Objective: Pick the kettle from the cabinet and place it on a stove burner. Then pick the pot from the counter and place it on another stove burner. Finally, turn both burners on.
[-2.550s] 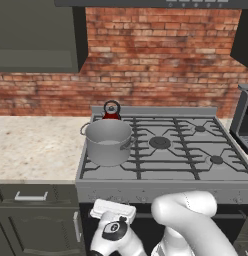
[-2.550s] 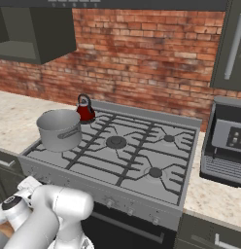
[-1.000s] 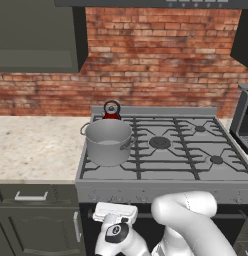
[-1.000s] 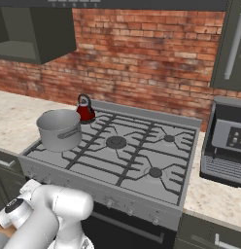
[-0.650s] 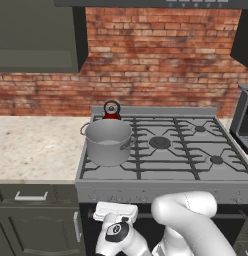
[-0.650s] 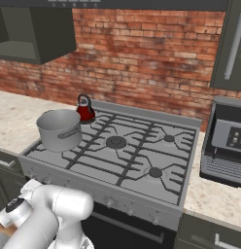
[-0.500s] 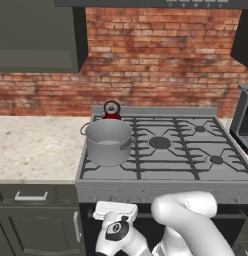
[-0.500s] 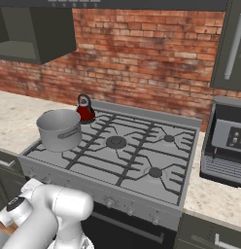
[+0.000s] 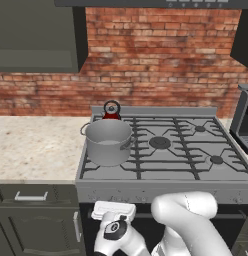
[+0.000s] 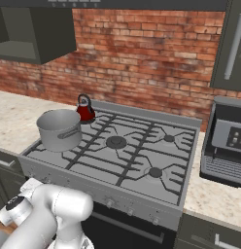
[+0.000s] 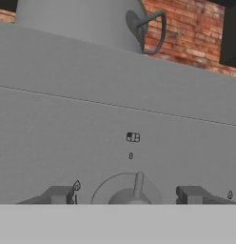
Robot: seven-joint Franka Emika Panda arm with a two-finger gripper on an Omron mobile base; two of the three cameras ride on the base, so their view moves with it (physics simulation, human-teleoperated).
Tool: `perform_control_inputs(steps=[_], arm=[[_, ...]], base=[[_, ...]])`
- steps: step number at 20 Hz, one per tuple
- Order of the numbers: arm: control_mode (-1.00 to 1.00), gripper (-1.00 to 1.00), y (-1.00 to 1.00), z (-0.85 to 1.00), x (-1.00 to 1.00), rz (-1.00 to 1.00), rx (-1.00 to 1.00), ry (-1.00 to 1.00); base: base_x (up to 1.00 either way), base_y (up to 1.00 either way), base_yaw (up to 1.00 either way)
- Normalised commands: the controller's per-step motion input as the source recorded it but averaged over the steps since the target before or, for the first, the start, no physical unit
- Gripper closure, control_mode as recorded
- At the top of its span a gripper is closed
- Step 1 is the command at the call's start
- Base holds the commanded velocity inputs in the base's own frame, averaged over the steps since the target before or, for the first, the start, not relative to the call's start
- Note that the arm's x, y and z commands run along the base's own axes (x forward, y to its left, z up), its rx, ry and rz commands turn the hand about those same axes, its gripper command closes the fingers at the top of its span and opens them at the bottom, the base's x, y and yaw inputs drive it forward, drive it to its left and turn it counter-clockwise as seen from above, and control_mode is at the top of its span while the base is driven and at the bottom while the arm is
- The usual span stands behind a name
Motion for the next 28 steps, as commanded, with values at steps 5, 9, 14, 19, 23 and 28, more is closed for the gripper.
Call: perform_control_inputs(steps=[5,9,14,19,23,28], arm=[[-1.00,1.00,0.00,-0.04,0.11,0.00,0.00,0.00],[-1.00,1.00,0.00,0.00,0.03,0.00,0.00,0.00],[-1.00,1.00,0.00,0.00,0.00,0.00,0.00,0.00],[-1.00,1.00,0.00,0.00,0.00,0.00,0.00,0.00],[-1.00,1.00,0.00,0.00,-0.01,0.00,-0.01,0.00],[-1.00,1.00,0.00,0.00,-0.03,0.00,-0.11,0.00]], base=[[0.00,0.00,0.00],[0.00,0.00,0.00],[0.00,0.00,0.00],[0.00,0.00,0.00],[0.00,0.00,0.00],[0.00,0.00,0.00]])
